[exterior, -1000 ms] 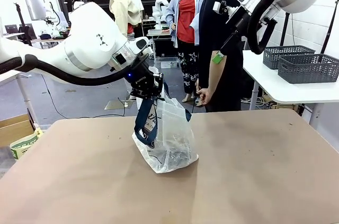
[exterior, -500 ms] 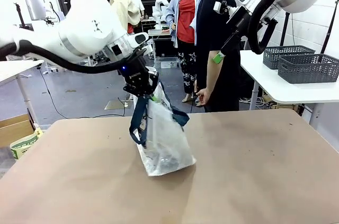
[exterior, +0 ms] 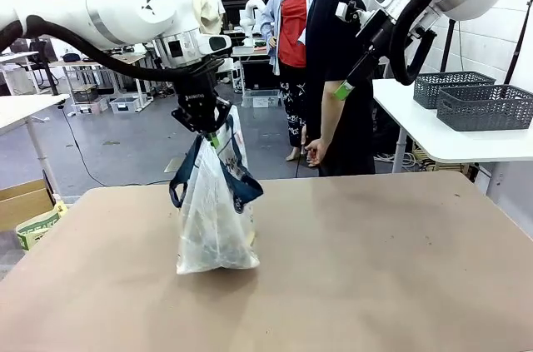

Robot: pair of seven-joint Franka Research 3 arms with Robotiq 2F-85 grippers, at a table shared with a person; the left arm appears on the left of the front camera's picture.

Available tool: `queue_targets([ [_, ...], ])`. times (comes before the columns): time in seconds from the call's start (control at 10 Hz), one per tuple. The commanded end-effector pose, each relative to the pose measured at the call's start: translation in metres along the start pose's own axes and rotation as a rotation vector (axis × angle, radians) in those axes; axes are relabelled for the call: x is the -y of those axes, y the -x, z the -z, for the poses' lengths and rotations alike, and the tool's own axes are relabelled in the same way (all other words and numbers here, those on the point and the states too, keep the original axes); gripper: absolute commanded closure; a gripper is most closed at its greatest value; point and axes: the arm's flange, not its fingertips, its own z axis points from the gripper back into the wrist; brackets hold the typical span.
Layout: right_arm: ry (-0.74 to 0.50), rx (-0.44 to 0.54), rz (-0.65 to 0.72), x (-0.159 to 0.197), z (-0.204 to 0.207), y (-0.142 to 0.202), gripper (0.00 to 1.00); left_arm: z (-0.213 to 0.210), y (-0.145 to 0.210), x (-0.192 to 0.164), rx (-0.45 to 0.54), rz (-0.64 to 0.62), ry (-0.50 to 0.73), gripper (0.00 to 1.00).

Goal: Transfer purchased items from the store into the shopping bag.
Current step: Move the Reusable shopping bag to the right side of the table.

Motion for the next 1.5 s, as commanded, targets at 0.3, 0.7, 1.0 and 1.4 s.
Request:
queue_targets([
  [0.3, 0.003, -0.004, -0.004, 0.000, -0.001, 0.000, 0.00, -0.038, -0.017, -0.041, 0.118, 0.064, -0.034, 1.00],
  [0.7, 0.003, -0.004, -0.004, 0.000, -0.001, 0.000, 0.00, -0.026, -0.016, -0.036, 0.068, 0.032, -0.045, 1.00],
  [1.0, 0.003, -0.004, -0.004, 0.000, -0.001, 0.000, 0.00, -0.033, -0.020, -0.049, 0.082, 0.024, -0.051, 1.00],
  [1.4, 0.003, -0.004, -0.004, 0.000, -0.001, 0.000, 0.00, -0.091, -0.008, -0.126, 0.056, 0.064, -0.030, 1.00],
])
